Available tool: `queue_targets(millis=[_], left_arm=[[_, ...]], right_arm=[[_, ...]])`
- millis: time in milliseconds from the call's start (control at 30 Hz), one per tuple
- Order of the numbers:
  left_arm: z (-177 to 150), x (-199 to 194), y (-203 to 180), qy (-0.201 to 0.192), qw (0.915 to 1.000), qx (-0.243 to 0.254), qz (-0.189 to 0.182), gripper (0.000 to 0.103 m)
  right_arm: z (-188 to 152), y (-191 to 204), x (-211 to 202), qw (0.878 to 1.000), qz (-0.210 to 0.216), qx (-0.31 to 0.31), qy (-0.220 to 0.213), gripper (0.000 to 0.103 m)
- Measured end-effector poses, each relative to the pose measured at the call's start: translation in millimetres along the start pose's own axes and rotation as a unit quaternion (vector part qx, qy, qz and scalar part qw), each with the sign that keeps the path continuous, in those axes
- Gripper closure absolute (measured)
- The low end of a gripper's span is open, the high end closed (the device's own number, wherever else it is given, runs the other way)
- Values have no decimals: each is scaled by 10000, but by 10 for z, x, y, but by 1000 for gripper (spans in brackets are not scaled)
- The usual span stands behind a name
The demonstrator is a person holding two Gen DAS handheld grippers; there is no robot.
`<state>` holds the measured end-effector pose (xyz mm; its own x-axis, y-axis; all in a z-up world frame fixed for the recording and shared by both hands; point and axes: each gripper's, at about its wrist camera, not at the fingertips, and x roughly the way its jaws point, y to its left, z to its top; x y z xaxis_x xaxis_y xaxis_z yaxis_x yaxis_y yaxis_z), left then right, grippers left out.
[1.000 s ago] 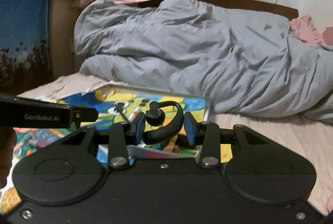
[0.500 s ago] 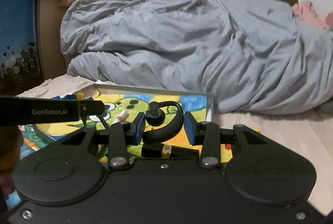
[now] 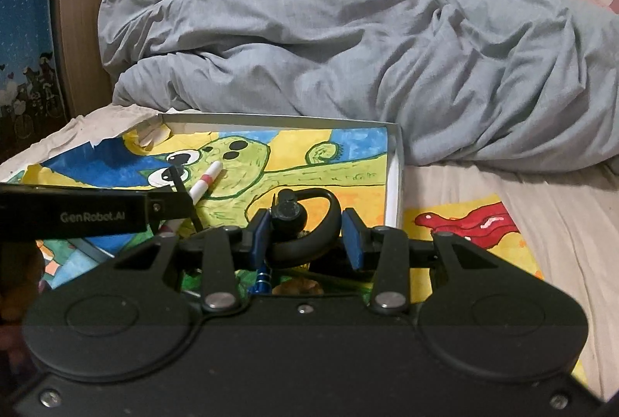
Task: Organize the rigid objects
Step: 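Open the right gripper to drop the earphone while the left gripper releases the cube, then lift both open tools up and away from the tray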
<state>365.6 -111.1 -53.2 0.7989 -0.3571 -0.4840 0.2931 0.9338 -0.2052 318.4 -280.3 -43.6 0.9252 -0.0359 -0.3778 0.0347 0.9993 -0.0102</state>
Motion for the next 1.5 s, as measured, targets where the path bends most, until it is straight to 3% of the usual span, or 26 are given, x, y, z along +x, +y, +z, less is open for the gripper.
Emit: queue_targets(millis=[133, 300, 500, 567, 667, 900, 1000, 1200, 1333, 1500], left_arm=[[28, -32, -10, 48, 9999, -88, 27, 63], [78, -140, -46, 35, 10000, -46, -12, 48], [144, -404, -7, -93, 9994, -329, 56, 33], [164, -525, 3, -175, 9992, -341, 101, 32], [198, -720, -2, -334, 9987, -278, 258, 20], [252, -1256, -50, -776, 9953, -268, 518, 2], [246, -1537, -66, -901, 9938, -216, 622, 2], [201, -2118, -56, -1234, 9889, -182, 811, 1], [61, -2462, -36, -1385, 9852, -202, 991, 1], [-274, -2825, 58, -1425, 9821, -356, 1180, 1]], right_arm=[[47, -17, 27, 10000, 4, -5, 70, 70], [82, -10, -24, 10000, 5, -64, 52, 65], [183, -32, -217, 9999, 23, 12, -118, 53], [226, -39, -313, 9998, 34, 73, -198, 48], [289, -34, -492, 9993, 49, 127, -347, 39], [441, 59, -974, 9965, 94, 17, -828, 8], [473, 127, -1185, 9946, 112, 22, -1034, 1], [402, 249, -1613, 9911, 118, 151, -1315, 1], [150, 328, -1956, 9857, 323, 434, -1594, 1], [-198, 541, -2284, 9865, 277, 170, -1608, 0]])
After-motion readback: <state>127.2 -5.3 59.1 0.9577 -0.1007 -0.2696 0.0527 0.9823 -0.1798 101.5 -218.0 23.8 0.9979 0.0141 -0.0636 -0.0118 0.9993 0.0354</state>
